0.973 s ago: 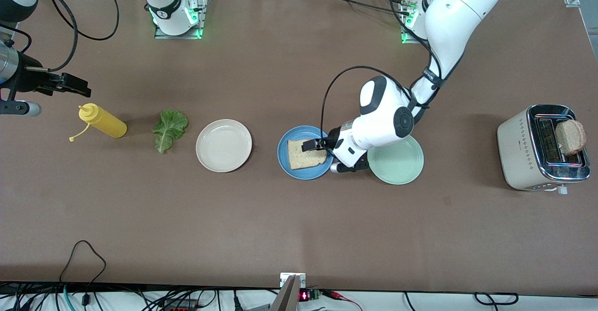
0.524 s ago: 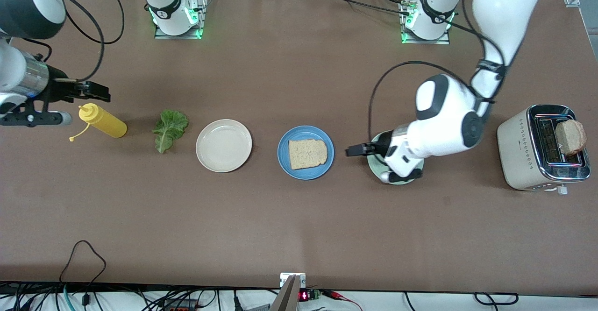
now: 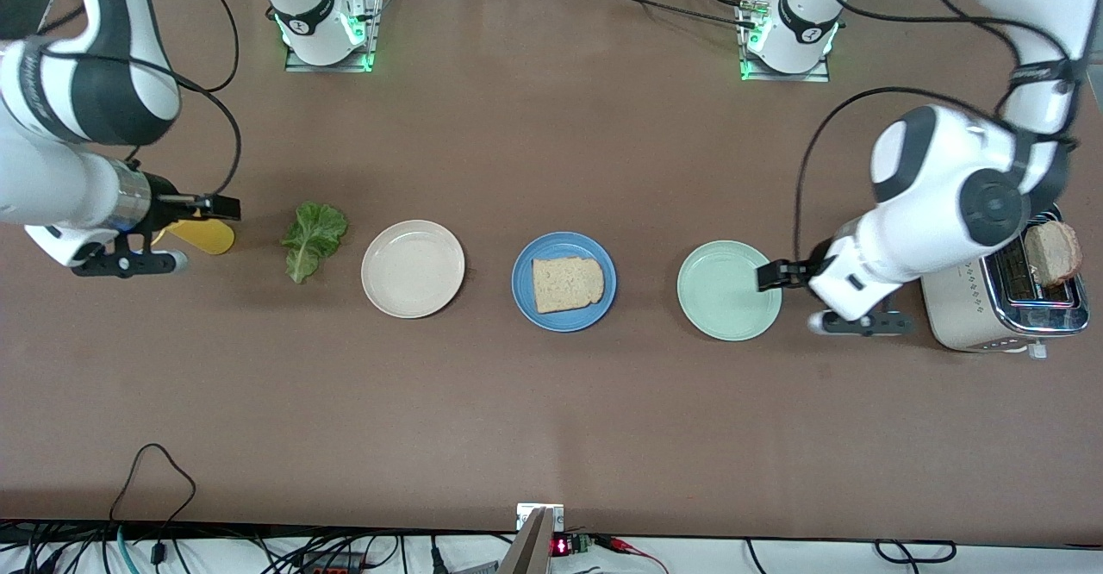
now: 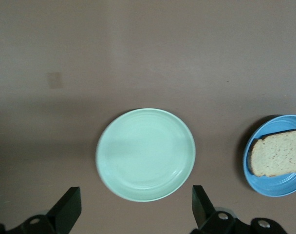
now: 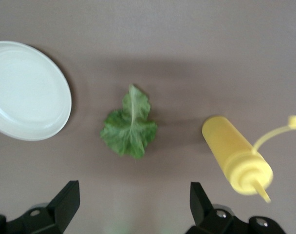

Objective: Make sandwich in blue plate with both arms
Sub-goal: 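Withdraw the left gripper while the right gripper reaches the lettuce leaf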

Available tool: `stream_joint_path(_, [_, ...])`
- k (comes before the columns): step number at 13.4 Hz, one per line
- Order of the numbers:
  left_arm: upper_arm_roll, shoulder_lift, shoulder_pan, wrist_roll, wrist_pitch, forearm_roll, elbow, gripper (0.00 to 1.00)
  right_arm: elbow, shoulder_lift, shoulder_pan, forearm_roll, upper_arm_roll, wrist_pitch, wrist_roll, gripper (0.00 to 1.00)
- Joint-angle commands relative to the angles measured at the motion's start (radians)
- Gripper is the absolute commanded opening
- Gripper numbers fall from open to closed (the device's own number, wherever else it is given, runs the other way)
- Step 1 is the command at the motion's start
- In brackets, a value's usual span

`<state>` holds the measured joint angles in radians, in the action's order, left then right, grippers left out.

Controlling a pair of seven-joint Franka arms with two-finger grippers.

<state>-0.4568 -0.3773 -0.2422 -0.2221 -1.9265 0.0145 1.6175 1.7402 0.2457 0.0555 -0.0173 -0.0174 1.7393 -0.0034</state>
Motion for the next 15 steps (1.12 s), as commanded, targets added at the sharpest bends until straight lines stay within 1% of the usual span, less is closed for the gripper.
stream_joint_path(1, [0.001, 0.021, -0.031, 0.078, 0.137, 0.085, -0.124, 1.0, 0.197, -0.043, 0.007, -0.013, -0.003, 0.225, 0.013, 1.0])
stream_joint_path(2, [0.039, 0.029, -0.013, 0.116, 0.153, 0.097, -0.158, 1.0, 0.25, -0.045, 0.007, -0.013, -0.003, 0.297, 0.013, 1.0])
stream_joint_path(3, [0.096, 0.043, 0.018, 0.136, 0.156, 0.09, -0.171, 1.0, 0.307, -0.045, 0.007, -0.013, -0.003, 0.371, 0.013, 1.0])
stream_joint_path(4, [0.189, 0.046, 0.067, 0.15, 0.162, 0.079, -0.198, 1.0, 0.371, -0.045, 0.009, -0.013, -0.003, 0.463, 0.013, 1.0])
stream_joint_path(5, [0.305, 0.064, 0.134, 0.174, 0.173, 0.037, -0.209, 1.0, 0.428, -0.043, 0.009, -0.013, -0.003, 0.556, 0.013, 1.0])
stream_joint_path(6, [0.396, 0.09, 0.193, 0.193, 0.187, -0.022, -0.209, 1.0, 0.47, -0.034, 0.009, -0.013, -0.003, 0.638, 0.013, 1.0])
stream_joint_path(7, [0.452, 0.127, 0.231, 0.196, 0.201, -0.04, -0.196, 1.0, 0.488, -0.013, 0.007, -0.012, -0.003, 0.695, 0.013, 1.0])
stream_joint_path(9, [0.454, 0.191, 0.233, 0.188, 0.286, -0.039, -0.165, 1.0, 0.489, 0.035, 0.009, -0.012, -0.003, 0.755, 0.026, 1.0])
stream_joint_path(10, [0.454, 0.21, 0.231, 0.187, 0.294, -0.036, -0.16, 1.0, 0.489, 0.056, 0.01, -0.012, -0.003, 0.784, 0.032, 1.0])
stream_joint_path(11, [0.454, 0.231, 0.23, 0.188, 0.294, -0.036, -0.137, 1.0, 0.487, 0.078, 0.012, -0.012, -0.003, 0.801, 0.033, 1.0])
stream_joint_path(14, [0.451, 0.329, 0.231, 0.188, 0.239, -0.033, -0.004, 1.0, 0.487, 0.13, 0.017, -0.012, -0.003, 0.841, 0.034, 1.0])
stream_joint_path(15, [0.451, 0.343, 0.231, 0.188, 0.233, -0.033, 0.021, 1.0, 0.487, 0.142, 0.017, -0.012, -0.003, 0.848, 0.034, 1.0])
